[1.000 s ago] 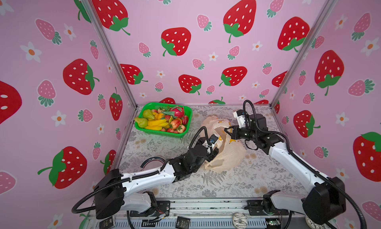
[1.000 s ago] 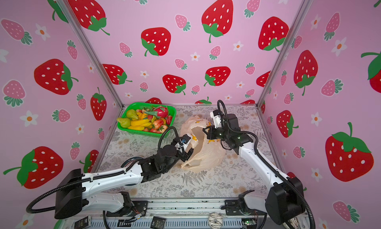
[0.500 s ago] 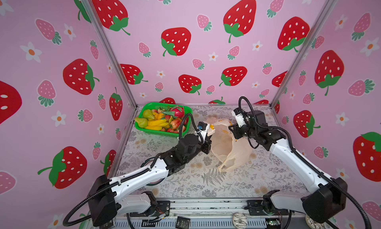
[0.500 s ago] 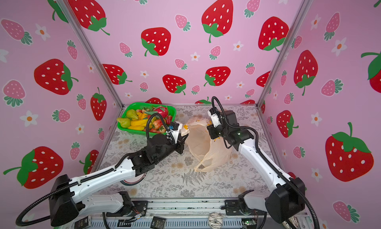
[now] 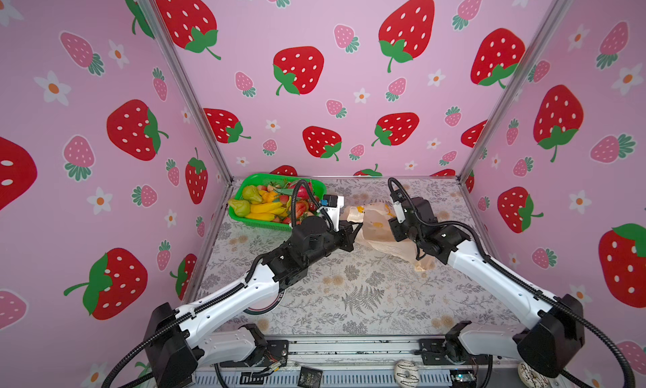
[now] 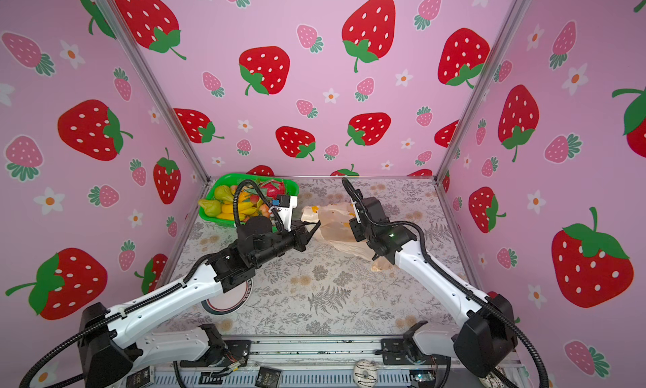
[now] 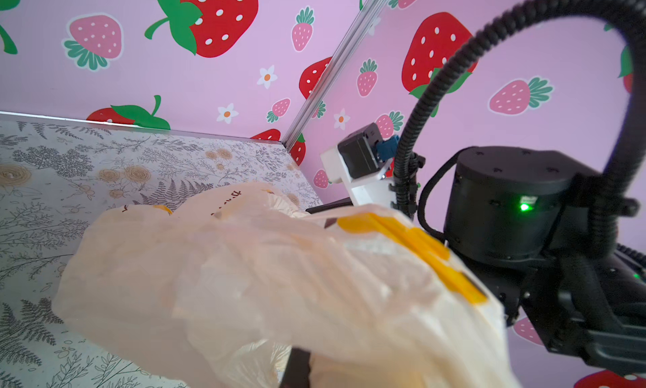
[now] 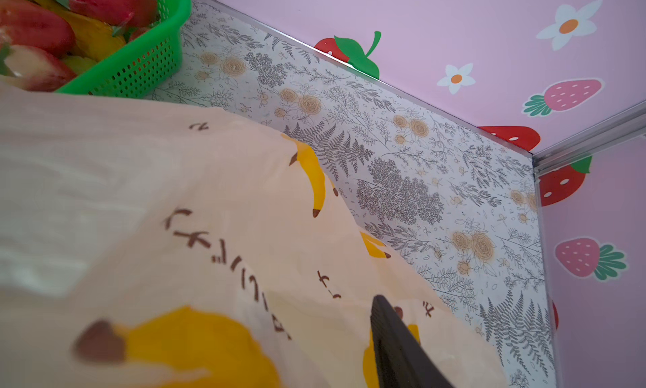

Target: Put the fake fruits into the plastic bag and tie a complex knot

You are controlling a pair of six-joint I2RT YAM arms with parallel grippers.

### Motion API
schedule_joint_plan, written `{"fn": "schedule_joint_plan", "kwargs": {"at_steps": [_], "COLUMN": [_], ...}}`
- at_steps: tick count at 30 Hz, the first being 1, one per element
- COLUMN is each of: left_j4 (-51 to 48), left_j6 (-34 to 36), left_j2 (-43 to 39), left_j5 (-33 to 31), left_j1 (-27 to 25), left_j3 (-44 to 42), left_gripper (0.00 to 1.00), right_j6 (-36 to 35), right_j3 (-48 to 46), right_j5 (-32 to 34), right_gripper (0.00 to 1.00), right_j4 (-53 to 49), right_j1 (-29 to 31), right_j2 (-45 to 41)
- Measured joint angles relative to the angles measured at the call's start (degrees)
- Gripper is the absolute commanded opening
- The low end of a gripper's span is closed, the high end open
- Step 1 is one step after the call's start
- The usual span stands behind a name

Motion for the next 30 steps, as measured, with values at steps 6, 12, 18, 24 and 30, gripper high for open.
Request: {"fn": "schedule_joint_plan", "kwargs": {"at_steps": [6,12,18,24,30], "left_j4": [-4.15,-10.14,-12.7,-11.85,-10.78], "left_j6": [-1.16,-0.96,-0.39,-0.22,-0.13], "left_j2": [-0.31,-1.01,0.02,3.76,4.92], "left_j5": [2.58,3.69,5.22,6.58,10.03], "left_j1": [5.11,15.65,20.15,20.87,20.96], "left_j3": [0.0,-1.29,-2.69,-2.69,-2.71], "left_gripper": [0.0,0.0,0.04,0.41,0.65], "right_j6": [-0.83,1.42,5.44,15.45,33.07], "right_j3": [0.44,3.76,3.48,-2.67,-13.05], "right_j5": [-5.38,-20.48,-36.06,-47.5,-49.96], "right_gripper": [0.07,0.03,0.03,0.02,0.02], "right_j4": [-0.31,-4.52,-5.01,3.45,19.08], "right_j1": [-0.83,-9.49,-15.19,-15.67,-18.47], "right_j2": [-0.48,-1.07,-2.14,-2.14,-2.67]}}
